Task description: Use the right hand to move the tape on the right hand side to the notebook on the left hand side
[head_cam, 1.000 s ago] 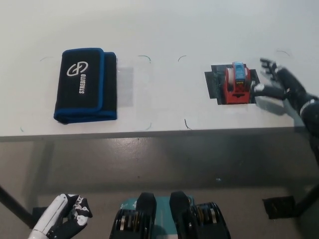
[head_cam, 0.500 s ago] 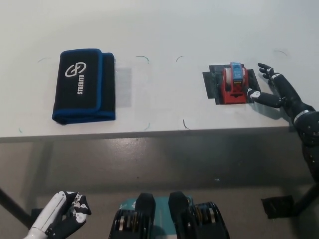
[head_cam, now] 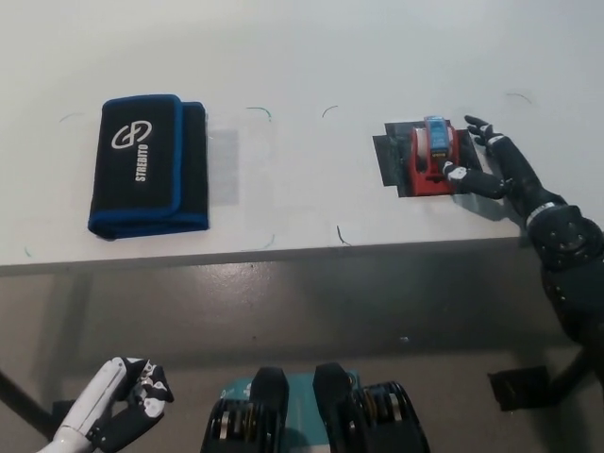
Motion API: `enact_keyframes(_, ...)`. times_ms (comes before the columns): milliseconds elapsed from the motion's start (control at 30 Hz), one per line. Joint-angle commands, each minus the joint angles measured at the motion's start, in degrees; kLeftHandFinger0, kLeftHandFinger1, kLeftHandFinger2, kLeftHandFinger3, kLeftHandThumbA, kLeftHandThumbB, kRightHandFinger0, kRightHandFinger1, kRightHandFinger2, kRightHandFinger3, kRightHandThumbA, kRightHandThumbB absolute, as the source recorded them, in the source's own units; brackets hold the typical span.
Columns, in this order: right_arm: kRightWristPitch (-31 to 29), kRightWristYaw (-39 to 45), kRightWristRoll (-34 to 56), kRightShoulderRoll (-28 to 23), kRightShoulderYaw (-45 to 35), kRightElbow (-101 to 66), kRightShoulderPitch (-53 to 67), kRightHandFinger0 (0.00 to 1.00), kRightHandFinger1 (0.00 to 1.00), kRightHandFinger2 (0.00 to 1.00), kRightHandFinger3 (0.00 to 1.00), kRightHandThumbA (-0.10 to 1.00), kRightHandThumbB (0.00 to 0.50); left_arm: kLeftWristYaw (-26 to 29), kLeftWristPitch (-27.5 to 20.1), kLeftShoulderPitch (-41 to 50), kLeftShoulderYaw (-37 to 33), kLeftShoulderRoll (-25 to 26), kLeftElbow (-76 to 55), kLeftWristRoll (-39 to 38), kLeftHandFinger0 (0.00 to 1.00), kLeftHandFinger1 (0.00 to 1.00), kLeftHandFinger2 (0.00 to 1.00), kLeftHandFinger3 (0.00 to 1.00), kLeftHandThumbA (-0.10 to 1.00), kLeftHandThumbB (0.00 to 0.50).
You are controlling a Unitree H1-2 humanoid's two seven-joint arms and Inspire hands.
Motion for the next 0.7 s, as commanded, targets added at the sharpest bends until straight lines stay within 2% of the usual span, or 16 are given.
enact_keyframes(0,-1.25,1.37,-1.07,5.03,2.2,2.39,-3.43,1.0,1.0,1.0,1.0,0.66,0.323,-0.34,-1.21,-0.9,0.57,0.71,-1.34,-0.04,0.17,0.16,0.25,0.42,-0.06,0.072)
enact_keyframes(200,-1.07,0.64,-1.08,6.59,3.23,3.21,-4.14,1.0,1.0,1.0,1.0,0.7,0.354,-0.66,-0.86,-1.81,0.31,0.75,-1.0,0.01,0.18,0.17,0.25,0.41,-0.01,0.079)
enact_keyframes(333,-1.28,0.06,-1.19,7.29,3.72,3.58,-4.12,1.0,1.0,1.0,1.0,0.7,0.364,-1.03,-0.46,-1.77,0.34,1.06,-1.42,0.0,0.18,0.16,0.25,0.42,-0.03,0.069)
enact_keyframes(433,-2.26,0.03,-1.32,7.93,4.14,4.6,-4.46,1.0,1.0,1.0,1.0,0.73,0.364,-1.26,-0.83,-1.88,0.32,1.2,-1.57,-0.18,0.19,0.18,0.27,0.42,-0.06,0.064)
enact_keyframes(533,-2.49,0.27,-0.4,8.76,3.7,5.18,-4.78,1.0,1.0,1.0,1.0,0.71,0.356,-1.37,0.49,-1.86,0.39,1.52,-2.24,0.28,0.2,0.18,0.27,0.42,-0.03,0.067)
enact_keyframes(567,-2.61,0.83,0.2,9.63,3.34,5.42,-5.08,1.0,1.0,1.0,1.0,0.77,0.437,-1.27,-0.22,-1.87,0.38,1.59,-2.0,0.36,0.21,0.19,0.28,0.43,-0.03,0.067)
enact_keyframes(667,-3.38,0.73,-0.13,10.36,3.75,5.45,-5.32,1.0,1.0,1.0,1.0,0.76,0.418,-1.5,1.23,-2.11,0.26,1.38,-2.62,0.45,0.21,0.19,0.28,0.43,-0.03,0.069)
